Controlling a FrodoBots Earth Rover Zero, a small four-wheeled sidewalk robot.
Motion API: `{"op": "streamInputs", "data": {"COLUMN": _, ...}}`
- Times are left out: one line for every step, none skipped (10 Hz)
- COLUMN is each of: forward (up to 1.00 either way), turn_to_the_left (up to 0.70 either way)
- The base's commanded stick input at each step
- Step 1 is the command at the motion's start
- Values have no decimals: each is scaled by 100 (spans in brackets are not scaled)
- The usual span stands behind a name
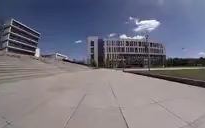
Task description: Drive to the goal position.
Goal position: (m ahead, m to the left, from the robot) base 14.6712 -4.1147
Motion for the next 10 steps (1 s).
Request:
{"op": "streamInputs", "data": {"forward": 70, "turn_to_the_left": 1}}
{"op": "streamInputs", "data": {"forward": 70, "turn_to_the_left": 1}}
{"op": "streamInputs", "data": {"forward": 70, "turn_to_the_left": 1}}
{"op": "streamInputs", "data": {"forward": 70, "turn_to_the_left": 1}}
{"op": "streamInputs", "data": {"forward": 70, "turn_to_the_left": 1}}
{"op": "streamInputs", "data": {"forward": 70, "turn_to_the_left": 1}}
{"op": "streamInputs", "data": {"forward": 70, "turn_to_the_left": 1}}
{"op": "streamInputs", "data": {"forward": 70, "turn_to_the_left": 1}}
{"op": "streamInputs", "data": {"forward": 70, "turn_to_the_left": 1}}
{"op": "streamInputs", "data": {"forward": 70, "turn_to_the_left": 1}}
